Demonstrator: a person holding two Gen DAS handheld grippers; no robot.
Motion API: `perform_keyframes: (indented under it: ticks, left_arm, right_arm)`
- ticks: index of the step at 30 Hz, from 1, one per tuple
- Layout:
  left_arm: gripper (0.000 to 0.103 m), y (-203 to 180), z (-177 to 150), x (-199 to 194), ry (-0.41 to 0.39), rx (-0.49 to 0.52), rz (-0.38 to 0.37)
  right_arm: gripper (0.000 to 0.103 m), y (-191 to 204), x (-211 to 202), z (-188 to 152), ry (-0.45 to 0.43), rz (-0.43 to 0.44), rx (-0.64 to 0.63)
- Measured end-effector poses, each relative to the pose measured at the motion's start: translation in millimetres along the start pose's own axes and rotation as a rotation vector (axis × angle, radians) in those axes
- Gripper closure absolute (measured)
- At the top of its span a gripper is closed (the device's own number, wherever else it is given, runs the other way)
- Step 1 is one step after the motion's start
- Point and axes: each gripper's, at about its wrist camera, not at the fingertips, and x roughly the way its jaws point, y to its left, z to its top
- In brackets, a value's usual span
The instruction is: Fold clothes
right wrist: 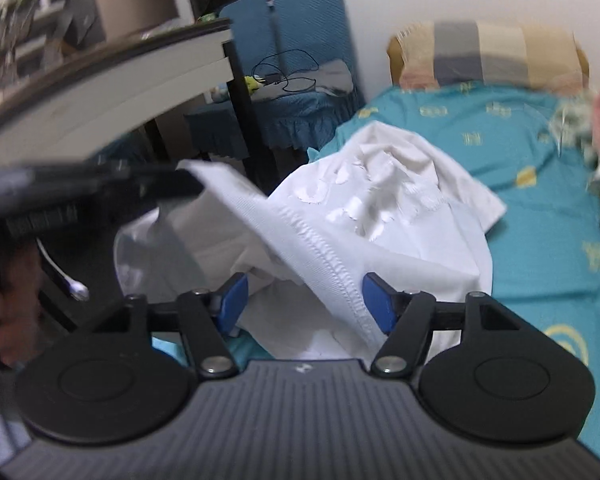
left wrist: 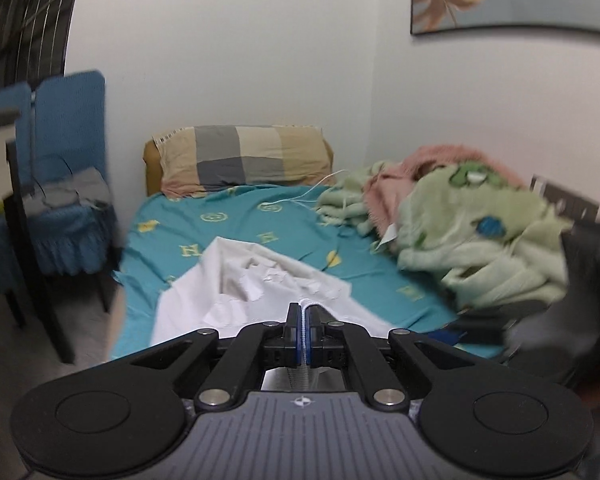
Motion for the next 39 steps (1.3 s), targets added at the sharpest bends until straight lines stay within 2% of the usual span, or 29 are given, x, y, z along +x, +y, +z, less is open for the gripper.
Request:
perform_keyframes:
  ticks: [4,7,9,14,18,22,24,25,27,30,32,36,39]
  left_arm:
    - [0.101,-0.1,-2.9,4.7,-0.005,-0.002,-0.002]
    - [0.101,-0.4,-8.4,19.9,0.002,-0.007,0.024]
    - [0.101,-2.6,-11.4,26.9,0.012,-0.004,0.04]
    - [0.101,-8.1,-16.3,35.4,0.035,0.008,0.048]
    - [0.101,-11.0,-19.9,38.5,0.055,0.023,0.06]
    - [0.101,-11.8,-22.4,39.5,0.067,0.021,0.072]
    - [0.101,-12.3,-23.0,39.8,0.073,0.02,0.088]
    - [0.101,-12.2,-24.6,41.4,0.088,0.016,0.101]
    - [0.1,-12.1,-27.9,44.7,0.12,0.007,0.126]
    - [0.098,-10.8,-40.6,53.1,0.194,-0.022,0.188]
    - [0.095,-10.6,-48.4,57.7,0.229,-0.029,0.225]
    - [0.078,-19.9,-58.6,62.4,0.247,0.022,0.316]
    - [0.074,-28.3,-69.8,67.7,0.283,0.026,0.367]
  right_arm:
    - [0.038,16.4,25.3,-2.2,-0.009,-0.194,-0.089]
    - [0.038,11.3,33.9,-4.3,-0.007,-0.331,-0.069]
    - [0.038,3.8,26.5,-5.6,-0.001,-0.374,-0.031]
    - [0.038,-22.0,-6.0,-14.5,0.042,-0.4,0.121]
    - [0.038,-40.3,-17.8,-22.9,0.088,-0.361,0.232]
    - [0.038,-41.9,-7.2,-26.8,0.106,-0.402,0.228]
    - [0.039,-40.4,5.5,-30.1,0.135,-0.394,0.212]
    - [0.041,-39.4,10.3,-31.4,0.144,-0.388,0.206]
    - [0.079,-34.3,14.2,-29.9,0.134,-0.412,0.172]
    - [0.091,-25.9,6.3,-22.1,0.05,-0.454,0.119]
    - [0.091,-26.0,-1.5,-17.5,0.0,-0.44,0.135]
    - [0.091,-31.4,-11.1,-11.9,-0.062,-0.38,0.193]
    - [0.091,-28.5,-18.7,-9.0,-0.111,-0.343,0.219]
